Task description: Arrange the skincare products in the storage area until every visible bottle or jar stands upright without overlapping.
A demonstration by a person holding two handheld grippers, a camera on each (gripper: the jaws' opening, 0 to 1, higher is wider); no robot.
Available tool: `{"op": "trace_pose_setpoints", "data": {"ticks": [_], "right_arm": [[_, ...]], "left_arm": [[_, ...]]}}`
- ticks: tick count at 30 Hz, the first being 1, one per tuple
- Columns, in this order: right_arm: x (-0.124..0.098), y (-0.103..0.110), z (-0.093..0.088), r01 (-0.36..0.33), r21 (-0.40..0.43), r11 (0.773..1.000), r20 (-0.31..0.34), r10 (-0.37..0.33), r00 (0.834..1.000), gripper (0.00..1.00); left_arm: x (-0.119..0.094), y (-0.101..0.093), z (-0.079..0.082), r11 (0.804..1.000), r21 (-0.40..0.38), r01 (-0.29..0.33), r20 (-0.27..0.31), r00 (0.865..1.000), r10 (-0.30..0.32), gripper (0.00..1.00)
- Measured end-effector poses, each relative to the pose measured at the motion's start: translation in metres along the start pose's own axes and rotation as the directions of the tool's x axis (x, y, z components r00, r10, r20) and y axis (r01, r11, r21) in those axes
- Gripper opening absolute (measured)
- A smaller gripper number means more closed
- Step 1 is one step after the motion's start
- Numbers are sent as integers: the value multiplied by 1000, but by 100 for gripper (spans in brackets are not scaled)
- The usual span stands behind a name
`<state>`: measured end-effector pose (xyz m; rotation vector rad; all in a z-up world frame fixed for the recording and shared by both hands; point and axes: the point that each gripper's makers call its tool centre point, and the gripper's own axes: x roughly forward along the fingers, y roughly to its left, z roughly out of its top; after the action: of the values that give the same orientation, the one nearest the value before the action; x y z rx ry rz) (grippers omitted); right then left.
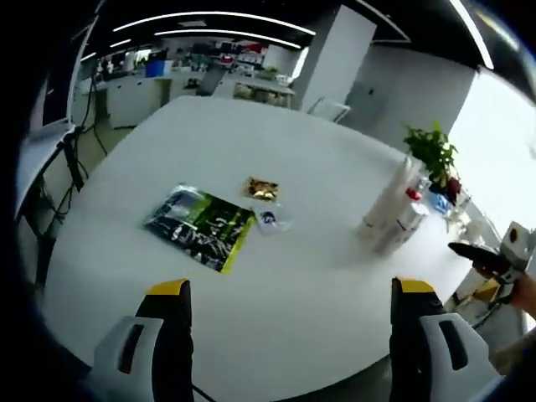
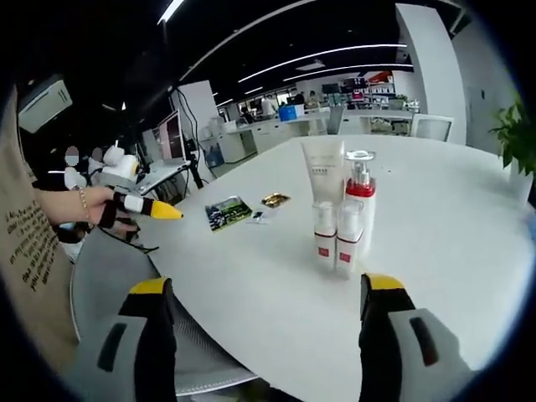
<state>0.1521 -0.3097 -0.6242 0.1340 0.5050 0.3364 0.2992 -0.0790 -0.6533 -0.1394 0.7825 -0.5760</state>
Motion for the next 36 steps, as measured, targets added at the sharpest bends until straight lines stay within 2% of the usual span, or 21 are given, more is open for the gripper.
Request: {"op": "trace_pose_setpoints", "data": {"ticks": [4, 6, 9, 14, 19, 22, 23, 26, 27, 29, 33, 36], "right_arm": [[-1, -3, -1, 12, 9, 1000, -8, -12, 1000, 92], [-1, -5, -1, 18, 17, 1000, -10, -18, 1000, 92], [0, -6, -3, 26, 30, 999, -14, -26, 1000, 92], [0, -7, -9, 35, 55, 998, -23, -34, 999, 92], [3, -7, -16, 42, 71, 997, -39, -39, 998, 92], [5, -6, -18, 42, 78, 996, -46, -38, 998, 92], [6, -7, -18, 42, 81, 996, -49, -39, 998, 92], [8, -8, -18, 46, 84, 995, -54, -41, 998, 92], [9, -10, -19, 46, 87, 995, -55, -42, 998, 92], [10, -11, -20, 47, 89, 995, -59, -42, 997, 92], [11, -12, -21, 49, 92, 995, -68, -43, 997, 92], [12, -12, -23, 52, 97, 994, -74, -44, 996, 92]], "left_arm": [[16, 18, 2, 993, -68, -94, -14, 996, 93, 97], [23, 23, 2, 988, -95, -119, -26, 993, 117, 97], [32, 32, 4, 978, -108, -177, -41, 984, 174, 97], [51, 41, 12, 965, -129, -229, -54, 973, 224, 97], [73, 57, 23, 935, -160, -316, -78, 949, 307, 97], [83, 63, 28, 923, -162, -348, -88, 937, 338, 97], [87, 68, 30, 914, -162, -372, -90, 928, 362, 97], [98, 76, 33, 893, -198, -405, -113, 914, 389, 97], [101, 79, 32, 878, -217, -426, -133, 904, 406, 97], [107, 85, 33, 856, -256, -449, -146, 893, 425, 97], [119, 95, 32, 836, -258, -484, -182, 875, 450, 97], [125, 99, 34, 827, -263, -497, -188, 867, 461, 97]]}}
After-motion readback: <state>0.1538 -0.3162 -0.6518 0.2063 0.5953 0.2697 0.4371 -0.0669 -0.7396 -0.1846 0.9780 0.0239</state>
